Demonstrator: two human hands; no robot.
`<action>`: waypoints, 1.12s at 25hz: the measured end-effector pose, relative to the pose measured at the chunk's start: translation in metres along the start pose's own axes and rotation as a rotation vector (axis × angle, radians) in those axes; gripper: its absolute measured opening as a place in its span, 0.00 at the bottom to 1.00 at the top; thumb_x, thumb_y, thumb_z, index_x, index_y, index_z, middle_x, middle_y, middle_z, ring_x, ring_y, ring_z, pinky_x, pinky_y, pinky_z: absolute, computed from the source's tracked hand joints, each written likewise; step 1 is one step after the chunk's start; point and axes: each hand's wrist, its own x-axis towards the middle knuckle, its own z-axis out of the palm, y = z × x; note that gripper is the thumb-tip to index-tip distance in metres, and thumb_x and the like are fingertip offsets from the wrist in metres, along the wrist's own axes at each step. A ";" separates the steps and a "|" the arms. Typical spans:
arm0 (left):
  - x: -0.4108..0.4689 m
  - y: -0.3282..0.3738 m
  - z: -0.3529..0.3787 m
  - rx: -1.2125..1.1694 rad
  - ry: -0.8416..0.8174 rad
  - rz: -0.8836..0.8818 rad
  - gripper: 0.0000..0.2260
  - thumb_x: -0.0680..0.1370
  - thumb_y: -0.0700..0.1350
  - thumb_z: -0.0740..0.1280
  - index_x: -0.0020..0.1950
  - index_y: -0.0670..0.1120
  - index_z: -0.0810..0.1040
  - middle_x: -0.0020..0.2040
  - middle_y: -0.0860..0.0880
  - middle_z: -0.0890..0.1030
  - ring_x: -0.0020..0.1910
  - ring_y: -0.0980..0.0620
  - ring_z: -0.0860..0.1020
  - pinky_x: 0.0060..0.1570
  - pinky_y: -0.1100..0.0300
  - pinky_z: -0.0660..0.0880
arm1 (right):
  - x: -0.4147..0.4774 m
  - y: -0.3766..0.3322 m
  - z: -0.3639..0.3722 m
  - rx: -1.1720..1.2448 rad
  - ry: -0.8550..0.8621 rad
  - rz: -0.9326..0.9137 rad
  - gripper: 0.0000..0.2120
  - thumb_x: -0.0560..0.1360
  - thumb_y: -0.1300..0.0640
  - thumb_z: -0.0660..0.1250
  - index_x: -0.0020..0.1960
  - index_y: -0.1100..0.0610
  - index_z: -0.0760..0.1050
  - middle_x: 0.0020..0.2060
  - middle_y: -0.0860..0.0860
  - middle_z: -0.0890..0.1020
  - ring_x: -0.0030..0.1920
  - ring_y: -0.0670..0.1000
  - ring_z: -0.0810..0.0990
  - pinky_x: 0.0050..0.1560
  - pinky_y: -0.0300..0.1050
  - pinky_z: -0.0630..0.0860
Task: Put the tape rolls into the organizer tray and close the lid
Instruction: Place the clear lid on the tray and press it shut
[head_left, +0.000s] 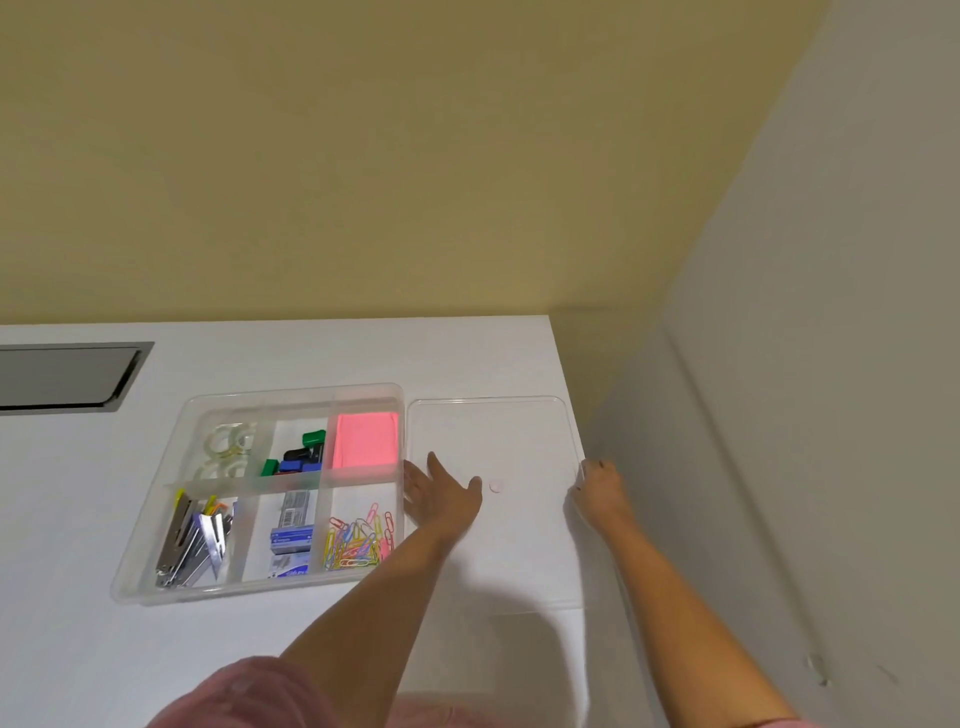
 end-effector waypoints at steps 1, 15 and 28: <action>0.001 0.004 0.000 0.000 -0.005 -0.017 0.36 0.76 0.56 0.64 0.77 0.46 0.49 0.79 0.39 0.42 0.78 0.41 0.44 0.75 0.44 0.47 | 0.001 0.000 0.000 0.021 -0.001 0.011 0.10 0.77 0.63 0.62 0.57 0.65 0.71 0.62 0.63 0.72 0.62 0.61 0.73 0.62 0.50 0.72; 0.014 0.046 -0.048 -0.507 -0.263 0.003 0.30 0.79 0.62 0.55 0.76 0.46 0.57 0.77 0.45 0.60 0.75 0.43 0.60 0.75 0.46 0.58 | 0.000 -0.060 -0.097 0.988 0.088 -0.030 0.05 0.77 0.62 0.65 0.44 0.58 0.70 0.40 0.56 0.79 0.31 0.49 0.79 0.27 0.38 0.76; 0.040 0.026 -0.250 -1.584 -0.575 0.214 0.18 0.80 0.55 0.59 0.59 0.40 0.69 0.67 0.37 0.72 0.60 0.32 0.74 0.57 0.34 0.75 | -0.070 -0.148 -0.056 -0.179 0.698 -1.276 0.27 0.72 0.72 0.62 0.63 0.49 0.77 0.61 0.51 0.81 0.60 0.53 0.81 0.54 0.47 0.76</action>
